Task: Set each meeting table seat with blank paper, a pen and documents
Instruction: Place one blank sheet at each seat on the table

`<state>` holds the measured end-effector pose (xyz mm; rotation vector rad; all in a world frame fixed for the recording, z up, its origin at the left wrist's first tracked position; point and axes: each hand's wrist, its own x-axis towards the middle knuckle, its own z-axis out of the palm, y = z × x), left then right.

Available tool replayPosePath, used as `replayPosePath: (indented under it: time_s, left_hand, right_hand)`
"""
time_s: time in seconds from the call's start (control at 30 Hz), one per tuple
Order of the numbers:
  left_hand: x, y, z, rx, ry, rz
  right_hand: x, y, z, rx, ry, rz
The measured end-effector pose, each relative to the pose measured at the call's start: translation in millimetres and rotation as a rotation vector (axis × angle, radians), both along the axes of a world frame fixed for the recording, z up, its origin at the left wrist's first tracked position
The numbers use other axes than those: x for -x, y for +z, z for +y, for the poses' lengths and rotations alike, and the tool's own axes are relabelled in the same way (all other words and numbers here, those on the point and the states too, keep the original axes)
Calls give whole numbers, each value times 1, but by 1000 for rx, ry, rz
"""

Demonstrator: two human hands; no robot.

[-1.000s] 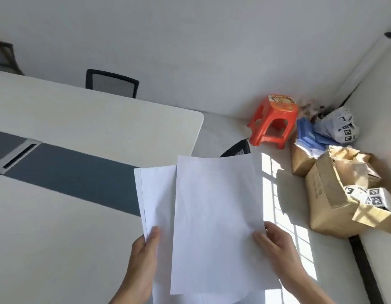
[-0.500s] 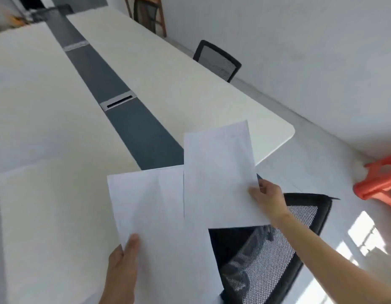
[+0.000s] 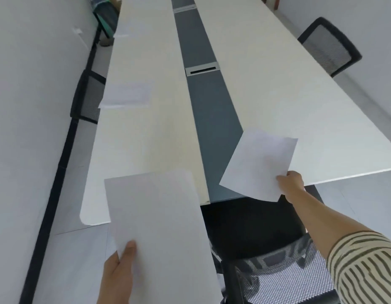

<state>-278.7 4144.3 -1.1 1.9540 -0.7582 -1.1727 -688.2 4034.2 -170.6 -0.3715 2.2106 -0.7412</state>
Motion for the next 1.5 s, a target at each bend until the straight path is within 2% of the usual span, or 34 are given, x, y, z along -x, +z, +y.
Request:
replayPosePath:
  time_s: [0.13, 0.3, 0.43, 0.6, 0.67, 0.77, 0.9, 1.07, 1.27, 1.4, 1.5]
  left_hand:
    - [7, 2, -2, 1, -49, 40]
    - [24, 7, -16, 6, -187, 177]
    - [50, 11, -27, 3, -375, 233]
    - [104, 14, -22, -29, -622, 276]
    - [124, 16, -16, -30, -697, 278]
    - [157, 22, -2, -19, -706, 278]
    - [220, 42, 31, 0, -738, 302]
    - [325, 46, 81, 1, -833, 283]
    - [448, 9, 136, -60, -1025, 369]
    - [513, 1, 150, -31, -1101, 357]
    - [553, -5, 144, -28, -1101, 299]
  right_hand:
    - [6, 8, 7, 38, 5, -9]
    - [-8, 51, 46, 83, 60, 55]
    - [-47, 100, 102, 291, 49, -223]
    - [-81, 148, 189, 421, 34, -498]
    - [-80, 156, 216, 460, -27, -564]
    - [-67, 164, 253, 544, -135, -556]
    - [-18, 163, 295, 612, -244, -449]
    - [83, 157, 356, 633, -259, -311]
    - [196, 158, 438, 615, -359, -200]
    - [252, 158, 467, 656, -441, -232]
    - [289, 150, 467, 627, -401, -326]
